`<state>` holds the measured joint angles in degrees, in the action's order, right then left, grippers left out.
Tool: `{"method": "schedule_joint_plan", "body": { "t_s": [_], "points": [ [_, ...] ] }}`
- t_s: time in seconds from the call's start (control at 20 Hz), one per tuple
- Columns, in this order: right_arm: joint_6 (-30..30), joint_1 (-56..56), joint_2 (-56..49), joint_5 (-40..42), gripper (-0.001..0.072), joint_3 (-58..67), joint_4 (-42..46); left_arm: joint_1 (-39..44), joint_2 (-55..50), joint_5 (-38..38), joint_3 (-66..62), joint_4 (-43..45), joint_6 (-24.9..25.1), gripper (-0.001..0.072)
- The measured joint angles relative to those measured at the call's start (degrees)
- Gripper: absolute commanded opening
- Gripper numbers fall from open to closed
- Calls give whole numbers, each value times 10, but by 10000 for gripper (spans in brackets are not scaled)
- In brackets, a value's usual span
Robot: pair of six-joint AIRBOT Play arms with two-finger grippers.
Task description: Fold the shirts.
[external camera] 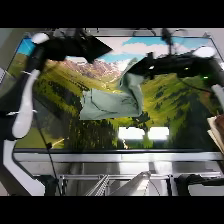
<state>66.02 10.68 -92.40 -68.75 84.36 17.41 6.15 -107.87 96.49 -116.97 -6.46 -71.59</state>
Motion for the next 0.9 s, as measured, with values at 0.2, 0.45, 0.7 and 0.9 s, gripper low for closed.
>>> {"method": "schedule_joint_plan", "body": {
  "t_s": [0.2,0.45,0.7,0.9],
  "points": [
    [0,134,-98,145,85,3,7,-103,112,35,17,-24,24,4],
    [-70,224,-195,198,188,53,-36,-177,219,47,120,-33,66,5],
    [-101,158,-173,53,81,76,-56,-196,283,56,246,-36,99,3],
    [-54,29,-102,-51,117,69,14,-199,322,73,342,-36,125,4]
  ]
}}
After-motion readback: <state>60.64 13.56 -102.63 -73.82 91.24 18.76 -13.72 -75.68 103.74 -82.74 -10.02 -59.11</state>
